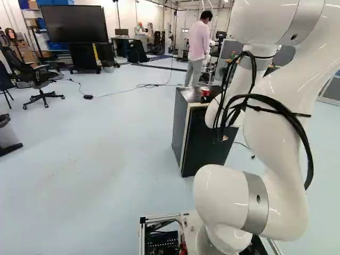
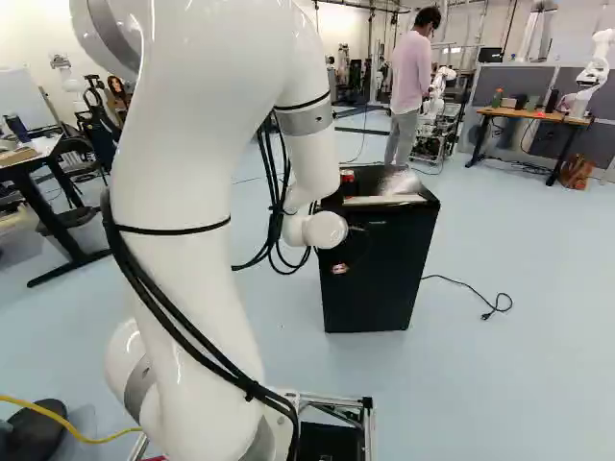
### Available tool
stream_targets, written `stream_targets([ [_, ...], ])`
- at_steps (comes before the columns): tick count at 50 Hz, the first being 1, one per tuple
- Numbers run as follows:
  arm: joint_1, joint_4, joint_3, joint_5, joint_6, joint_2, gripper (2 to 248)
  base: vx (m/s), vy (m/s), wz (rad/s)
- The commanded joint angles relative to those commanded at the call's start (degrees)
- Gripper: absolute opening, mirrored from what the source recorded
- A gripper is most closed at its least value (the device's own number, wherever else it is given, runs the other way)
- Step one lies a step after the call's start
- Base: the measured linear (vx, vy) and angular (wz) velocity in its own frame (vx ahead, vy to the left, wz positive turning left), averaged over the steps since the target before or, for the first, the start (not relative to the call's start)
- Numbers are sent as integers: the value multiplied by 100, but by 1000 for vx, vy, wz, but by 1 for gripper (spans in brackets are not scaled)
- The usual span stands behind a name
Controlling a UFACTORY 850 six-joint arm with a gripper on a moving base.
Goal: Grab a drink from the fridge
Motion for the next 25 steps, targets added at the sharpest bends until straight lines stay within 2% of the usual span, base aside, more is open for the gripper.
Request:
stream_targets([
  [25, 15, 0, -157, 0, 0, -121, 247, 0, 0, 0],
])
